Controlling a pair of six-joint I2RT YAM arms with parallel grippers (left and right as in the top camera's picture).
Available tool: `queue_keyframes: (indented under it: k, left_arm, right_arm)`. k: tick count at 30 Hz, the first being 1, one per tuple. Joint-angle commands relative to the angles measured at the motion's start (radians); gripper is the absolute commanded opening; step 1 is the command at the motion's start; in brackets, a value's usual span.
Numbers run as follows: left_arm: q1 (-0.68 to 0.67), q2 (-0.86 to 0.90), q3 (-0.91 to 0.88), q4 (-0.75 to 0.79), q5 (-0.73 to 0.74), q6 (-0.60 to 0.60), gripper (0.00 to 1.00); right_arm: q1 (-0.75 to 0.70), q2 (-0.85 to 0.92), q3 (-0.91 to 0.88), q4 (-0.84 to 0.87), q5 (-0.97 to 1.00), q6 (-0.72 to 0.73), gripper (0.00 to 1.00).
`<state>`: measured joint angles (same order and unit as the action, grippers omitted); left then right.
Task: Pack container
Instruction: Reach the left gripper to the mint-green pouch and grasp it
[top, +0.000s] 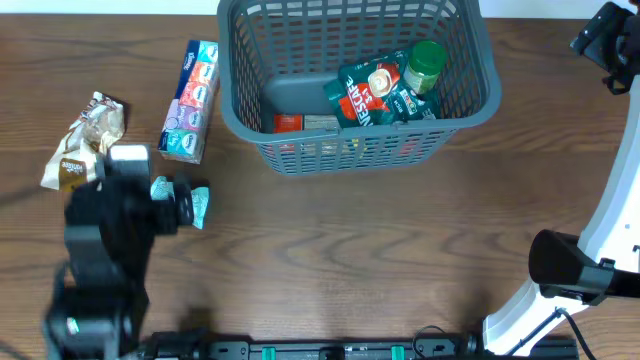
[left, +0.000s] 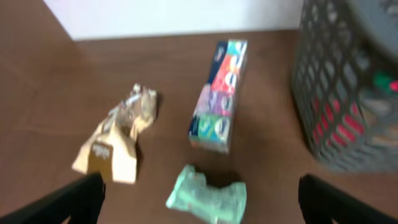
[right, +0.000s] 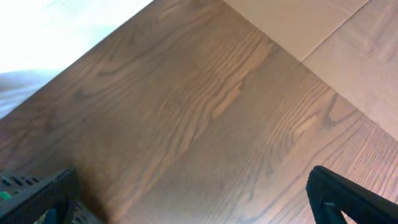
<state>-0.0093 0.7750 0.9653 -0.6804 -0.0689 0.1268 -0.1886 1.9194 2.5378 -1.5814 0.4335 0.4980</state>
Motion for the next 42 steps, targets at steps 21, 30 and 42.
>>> queue_keyframes:
  k: [21,30,42]
  left_arm:
    - [0.053,0.632,0.367,-0.331,0.124,-0.558,0.98]
    - [0.071,0.797,0.352,-0.371,0.124,-0.873,0.99]
    - [0.072,0.890,0.168,-0.253,0.109,-0.944,0.98]
  right_arm:
    - [-0.005,-0.008,0.004,-0.001,0.006,0.018,0.99]
    - [-0.005,-0.008,0.004,-0.001,0.006,0.018,0.99]
    - [-0.005,-0.008,0.004,-0.001,0.006,0.018,0.99]
